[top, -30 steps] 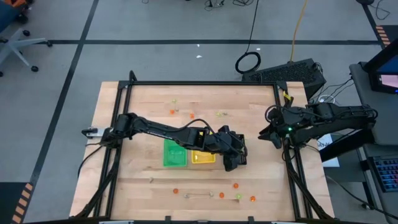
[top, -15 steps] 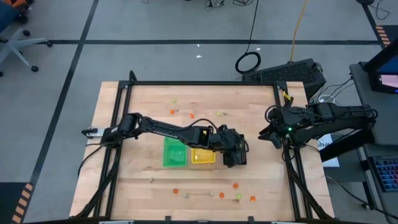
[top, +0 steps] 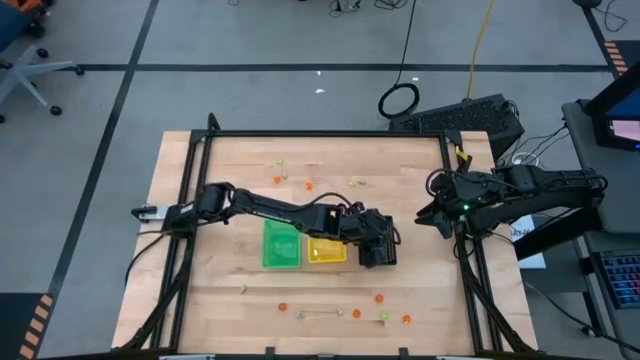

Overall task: Sort Halloween decoration
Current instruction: Put the green spider toy into the black basket

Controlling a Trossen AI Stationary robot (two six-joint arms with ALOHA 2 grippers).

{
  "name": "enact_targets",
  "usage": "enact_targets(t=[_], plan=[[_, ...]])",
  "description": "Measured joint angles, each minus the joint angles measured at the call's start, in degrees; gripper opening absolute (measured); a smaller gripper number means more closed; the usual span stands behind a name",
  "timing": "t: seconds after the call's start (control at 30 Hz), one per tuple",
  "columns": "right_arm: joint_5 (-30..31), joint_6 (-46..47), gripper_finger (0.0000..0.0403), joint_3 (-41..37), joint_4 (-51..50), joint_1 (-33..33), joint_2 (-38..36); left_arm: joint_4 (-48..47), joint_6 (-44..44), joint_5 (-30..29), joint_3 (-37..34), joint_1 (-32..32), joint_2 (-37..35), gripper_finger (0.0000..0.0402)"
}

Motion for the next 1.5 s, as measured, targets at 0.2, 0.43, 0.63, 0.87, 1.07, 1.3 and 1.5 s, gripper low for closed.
enact_targets(t=[0.2,0.43,0.63,0.87,1.07,1.3,1.5], plan=[[-0.1,0.1,0.0130,0.0,0.0,0.0,0.0,-0.4,-0.3,0.1,-0.1,0.0,1.0,0.0064],[-0.3,0.2,0.0130,0.0,0.0,0.0,0.0,-1.2,-0.2,-0.8,0.0,0.0,1.8,0.0064],[-0.3,0.1,0.0130,0.0,0.0,0.0,0.0,-3.9,0.0,-1.9,0.0,0.5,1.8,0.0079],[-0.3,0.2,0.0130,0.0,0.0,0.0,0.0,-4.8,-0.2,-4.0,0.0,0.6,1.7,0.0175],[-0.3,0.7,0.0130,0.0,0.0,0.0,0.0,-5.5,-0.4,-0.5,0.2,0.7,0.2,0.0239],[1.1,1.3,0.0130,0.0,0.4,0.0,0.2,-7.7,0.7,-2.2,0.8,1.0,-1.9,0.0249],[2.6,1.6,0.0130,0.0,3.5,0.0,0.5,-8.0,3.0,0.6,0.8,1.7,-1.9,0.0283]])
